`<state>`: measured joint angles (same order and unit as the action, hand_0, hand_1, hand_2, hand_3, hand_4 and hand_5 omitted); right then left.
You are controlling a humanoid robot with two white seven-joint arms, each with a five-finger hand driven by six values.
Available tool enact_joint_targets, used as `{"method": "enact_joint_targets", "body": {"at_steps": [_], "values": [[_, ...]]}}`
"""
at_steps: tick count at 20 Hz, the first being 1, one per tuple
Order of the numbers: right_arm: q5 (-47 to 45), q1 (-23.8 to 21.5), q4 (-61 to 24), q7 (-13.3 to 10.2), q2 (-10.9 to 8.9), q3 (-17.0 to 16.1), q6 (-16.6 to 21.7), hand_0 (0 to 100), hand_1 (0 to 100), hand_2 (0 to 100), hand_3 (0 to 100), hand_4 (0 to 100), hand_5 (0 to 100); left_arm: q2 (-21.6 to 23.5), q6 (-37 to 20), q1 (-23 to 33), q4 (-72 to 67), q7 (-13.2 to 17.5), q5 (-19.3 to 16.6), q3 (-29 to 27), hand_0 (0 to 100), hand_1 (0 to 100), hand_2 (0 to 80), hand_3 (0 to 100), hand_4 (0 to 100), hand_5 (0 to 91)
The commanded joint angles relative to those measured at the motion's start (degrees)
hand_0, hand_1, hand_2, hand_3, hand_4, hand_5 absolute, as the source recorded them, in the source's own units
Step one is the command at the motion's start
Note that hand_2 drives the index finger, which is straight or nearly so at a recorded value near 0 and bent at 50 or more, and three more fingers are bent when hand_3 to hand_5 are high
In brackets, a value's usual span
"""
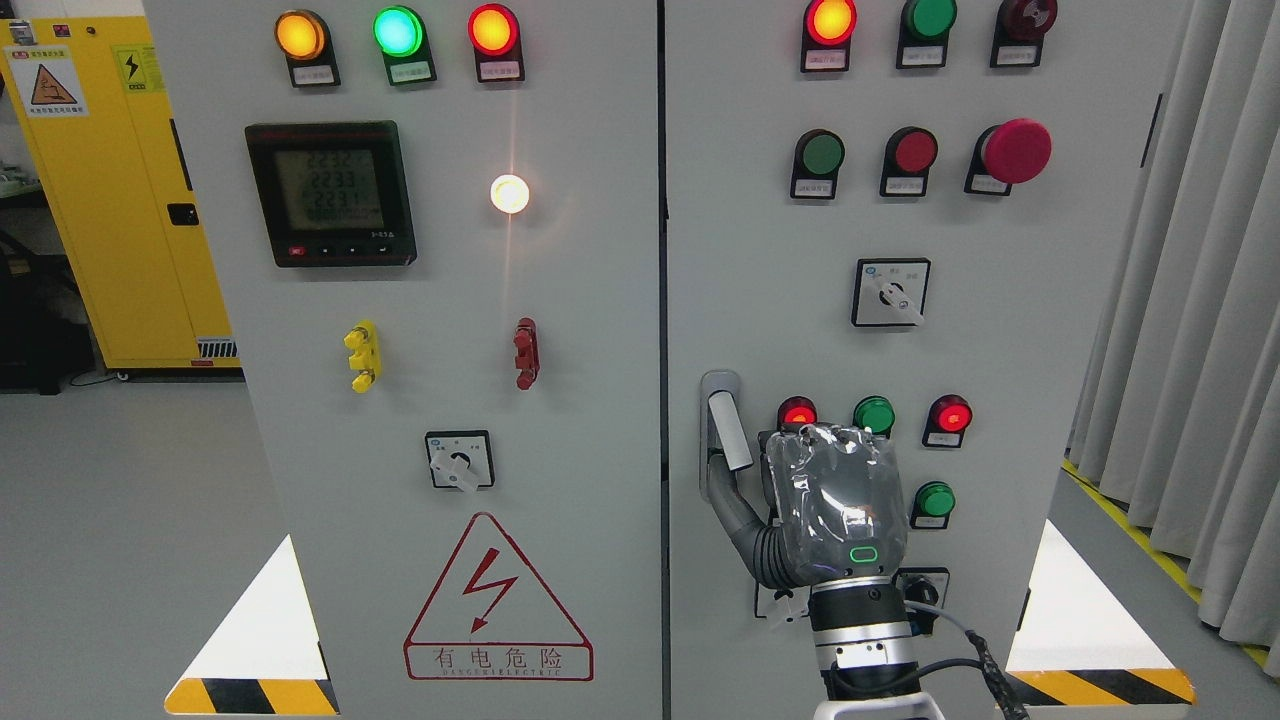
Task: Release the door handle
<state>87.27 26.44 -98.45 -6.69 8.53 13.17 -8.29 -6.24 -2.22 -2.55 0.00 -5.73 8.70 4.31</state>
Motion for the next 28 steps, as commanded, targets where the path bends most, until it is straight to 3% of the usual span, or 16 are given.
{"method": "enact_joint_targets", "body": {"at_steps": [1,28], "values": [[-0.1,-0.3,-0.3,-0.1,0.09,-0.2,0.0,53,35,97,100,100,96,0.0,0.0,0.0,0.7,0.0,0.0,0.0,12,56,0.0,0,0,0.0],[-0.2,-0.2,-0.4,-0.2,0.00,-0.7,-1.0,45,36,97,100,100,96,0.0,0.0,0.0,0.7,0.0,0.0,0.0,12,56,0.0,0,0,0.0]]}}
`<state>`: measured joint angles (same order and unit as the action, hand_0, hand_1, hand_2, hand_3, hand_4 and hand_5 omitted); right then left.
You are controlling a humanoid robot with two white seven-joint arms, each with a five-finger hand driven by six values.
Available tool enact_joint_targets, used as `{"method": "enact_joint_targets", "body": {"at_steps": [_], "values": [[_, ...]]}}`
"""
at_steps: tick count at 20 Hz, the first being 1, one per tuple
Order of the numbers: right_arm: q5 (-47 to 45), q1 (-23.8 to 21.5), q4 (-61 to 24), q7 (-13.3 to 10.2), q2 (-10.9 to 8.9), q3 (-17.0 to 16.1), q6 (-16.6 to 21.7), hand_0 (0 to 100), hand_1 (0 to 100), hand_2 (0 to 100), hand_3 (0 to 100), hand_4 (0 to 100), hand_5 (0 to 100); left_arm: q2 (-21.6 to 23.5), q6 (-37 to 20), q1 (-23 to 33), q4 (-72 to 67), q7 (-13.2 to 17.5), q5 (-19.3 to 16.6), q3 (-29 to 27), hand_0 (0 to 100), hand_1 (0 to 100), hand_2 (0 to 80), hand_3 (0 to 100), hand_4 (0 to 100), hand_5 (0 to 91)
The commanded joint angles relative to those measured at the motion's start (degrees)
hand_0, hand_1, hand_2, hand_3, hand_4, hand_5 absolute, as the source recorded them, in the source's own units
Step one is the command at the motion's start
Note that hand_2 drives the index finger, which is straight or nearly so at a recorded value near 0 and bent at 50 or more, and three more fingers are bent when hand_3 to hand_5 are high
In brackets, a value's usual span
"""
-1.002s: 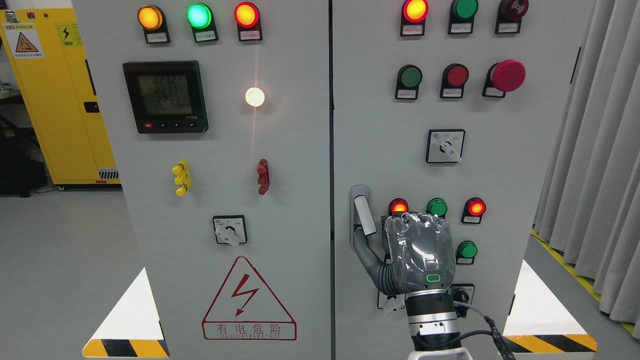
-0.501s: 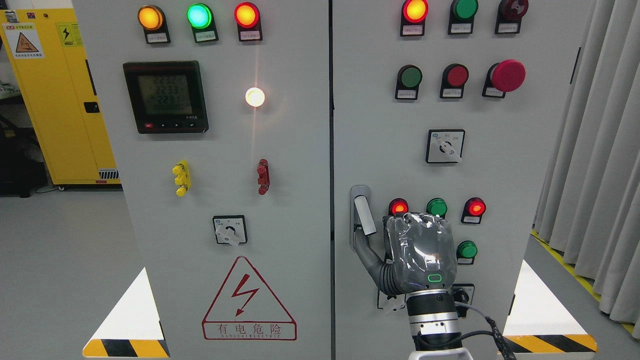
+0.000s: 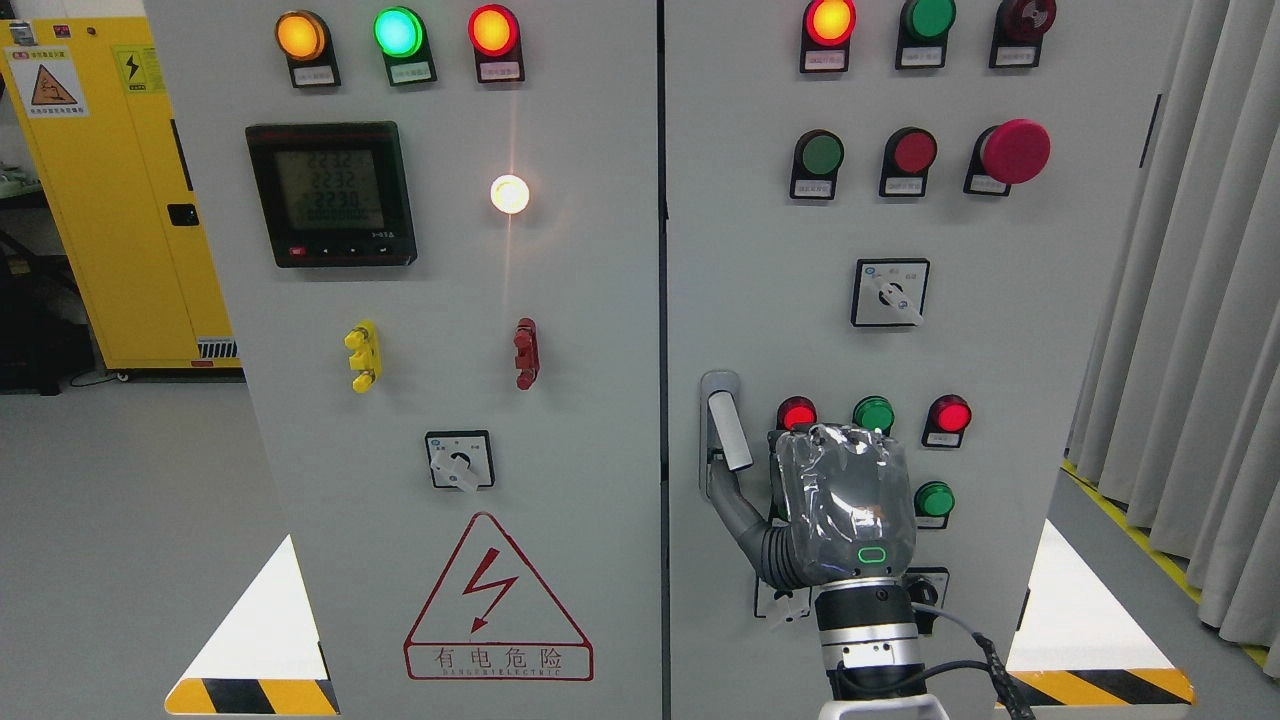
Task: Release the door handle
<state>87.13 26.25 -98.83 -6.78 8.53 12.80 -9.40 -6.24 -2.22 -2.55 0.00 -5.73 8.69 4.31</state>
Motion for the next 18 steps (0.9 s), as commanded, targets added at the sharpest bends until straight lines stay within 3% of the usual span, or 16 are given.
{"method": "enact_joint_targets", "body": {"at_steps": [1,18], "values": [[0.0,0.0,-0.1,-0.1,-0.01,-0.3,0.1,45,36,97,100,100,96,0.0,0.0,0.0,0.7,0.0,0.0,0.0,12,56,0.0,0,0,0.0],[-0.1,-0.1,-0.4,-0.1,-0.01,-0.4,0.1,45,36,97,100,100,96,0.0,0.0,0.0,0.7,0.0,0.0,0.0,12,56,0.0,0,0,0.0]]}}
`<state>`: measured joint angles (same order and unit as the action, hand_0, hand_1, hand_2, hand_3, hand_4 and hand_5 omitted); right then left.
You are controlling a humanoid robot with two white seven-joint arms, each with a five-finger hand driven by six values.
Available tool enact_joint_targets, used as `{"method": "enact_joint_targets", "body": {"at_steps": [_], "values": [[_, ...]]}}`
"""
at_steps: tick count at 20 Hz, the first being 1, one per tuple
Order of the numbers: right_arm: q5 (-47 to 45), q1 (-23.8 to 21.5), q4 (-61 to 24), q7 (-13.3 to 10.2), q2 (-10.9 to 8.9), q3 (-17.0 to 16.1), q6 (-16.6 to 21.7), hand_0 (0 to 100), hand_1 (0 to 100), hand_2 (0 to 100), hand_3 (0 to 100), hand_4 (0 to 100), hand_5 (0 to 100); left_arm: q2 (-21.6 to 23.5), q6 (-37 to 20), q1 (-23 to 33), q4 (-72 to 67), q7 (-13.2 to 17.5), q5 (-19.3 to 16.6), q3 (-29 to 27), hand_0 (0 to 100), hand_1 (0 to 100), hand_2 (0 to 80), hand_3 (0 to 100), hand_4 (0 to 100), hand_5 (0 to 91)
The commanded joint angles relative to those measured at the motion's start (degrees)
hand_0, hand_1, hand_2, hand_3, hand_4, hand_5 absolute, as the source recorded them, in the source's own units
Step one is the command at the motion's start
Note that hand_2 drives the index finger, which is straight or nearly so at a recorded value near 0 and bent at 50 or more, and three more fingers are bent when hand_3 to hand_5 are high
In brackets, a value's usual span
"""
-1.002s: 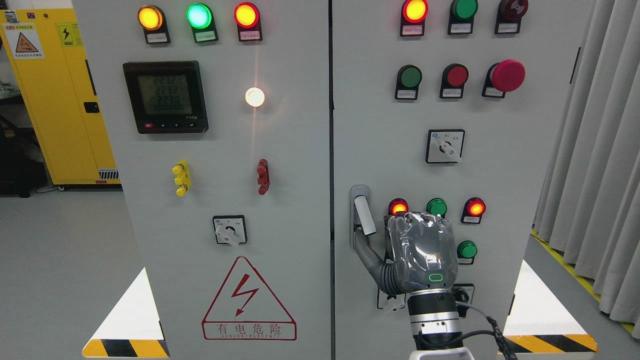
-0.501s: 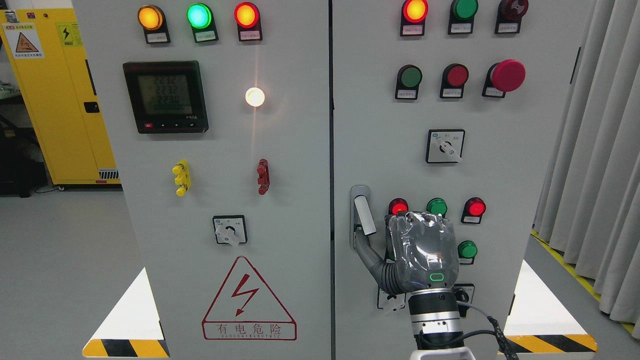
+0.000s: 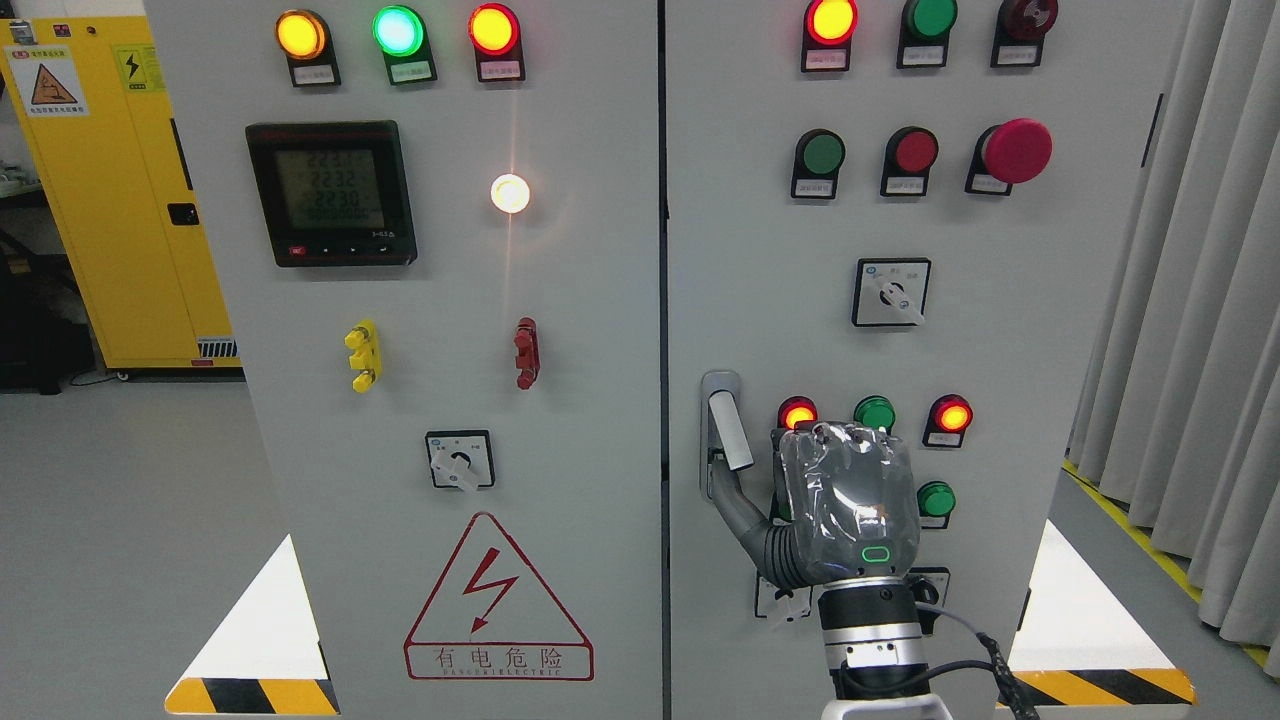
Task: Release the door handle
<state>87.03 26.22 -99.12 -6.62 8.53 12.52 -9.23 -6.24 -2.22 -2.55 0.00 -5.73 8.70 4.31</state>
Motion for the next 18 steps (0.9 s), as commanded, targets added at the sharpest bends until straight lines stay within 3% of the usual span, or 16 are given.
{"method": "enact_joint_targets", "body": {"at_steps": [1,18], "values": [[0.0,0.0,-0.1,-0.2,0.00,-0.1,-0.1,45,36,97,100,100,96,0.0,0.0,0.0,0.7,0.0,0.0,0.0,12,56,0.0,0,0,0.0],[-0.1,0.0,-0.1,-0.1,-0.09,-0.5,-0.1,56,37,97,100,100,96,0.0,0.0,0.0,0.7,0.0,0.0,0.0,12,56,0.0,0,0,0.0]]}}
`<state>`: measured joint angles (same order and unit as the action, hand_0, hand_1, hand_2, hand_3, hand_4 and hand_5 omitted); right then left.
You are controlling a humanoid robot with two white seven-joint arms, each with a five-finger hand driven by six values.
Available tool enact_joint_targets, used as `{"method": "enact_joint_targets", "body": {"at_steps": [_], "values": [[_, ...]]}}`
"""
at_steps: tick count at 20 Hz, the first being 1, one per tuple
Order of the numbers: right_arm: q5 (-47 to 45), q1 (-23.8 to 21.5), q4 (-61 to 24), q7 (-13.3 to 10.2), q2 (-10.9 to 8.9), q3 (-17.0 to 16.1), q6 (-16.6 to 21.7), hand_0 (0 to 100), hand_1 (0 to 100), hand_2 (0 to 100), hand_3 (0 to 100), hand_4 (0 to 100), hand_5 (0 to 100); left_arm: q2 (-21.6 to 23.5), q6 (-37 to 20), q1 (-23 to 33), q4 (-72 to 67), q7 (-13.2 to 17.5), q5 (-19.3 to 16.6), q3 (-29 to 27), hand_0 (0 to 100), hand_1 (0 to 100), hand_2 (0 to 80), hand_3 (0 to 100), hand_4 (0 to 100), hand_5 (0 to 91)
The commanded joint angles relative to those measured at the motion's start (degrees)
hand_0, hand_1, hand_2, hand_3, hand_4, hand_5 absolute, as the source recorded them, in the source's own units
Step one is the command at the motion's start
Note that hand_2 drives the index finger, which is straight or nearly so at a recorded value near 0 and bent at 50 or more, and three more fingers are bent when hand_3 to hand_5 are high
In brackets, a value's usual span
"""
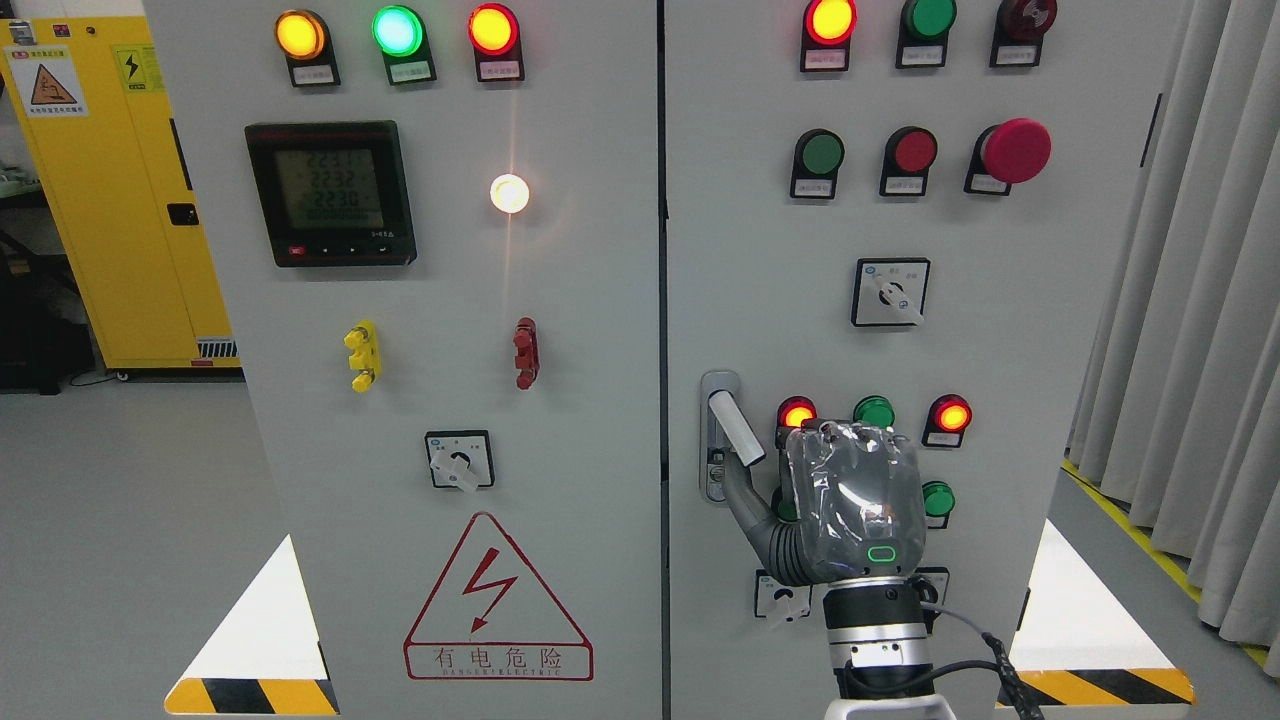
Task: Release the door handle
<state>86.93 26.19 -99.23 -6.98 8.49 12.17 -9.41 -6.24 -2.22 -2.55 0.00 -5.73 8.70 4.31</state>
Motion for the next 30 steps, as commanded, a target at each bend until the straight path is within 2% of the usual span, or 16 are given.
{"method": "enact_joint_targets", "body": {"at_steps": [1,11,30], "values": [[0.0,0.0,0.0,0.2,-0.06,-0.1,0.1,56,37,97,100,100,96,0.0,0.0,0.0,0.7,0.0,0.0,0.0,12,56,0.0,0,0,0.0],[0.0,0.2,-0.4,0.2,-0.06,-0.2,0.1,59,39,97,100,100,96,0.0,0.0,0.0,0.7,0.0,0.0,0.0,12,56,0.0,0,0,0.0],[-0.1,0.5,-0.9,0.2,-0.32,-1.0,0.0,57,39,97,100,100,96,0.0,0.0,0.0,0.7,0.0,0.0,0.0,12,56,0.0,0,0,0.0]]}}
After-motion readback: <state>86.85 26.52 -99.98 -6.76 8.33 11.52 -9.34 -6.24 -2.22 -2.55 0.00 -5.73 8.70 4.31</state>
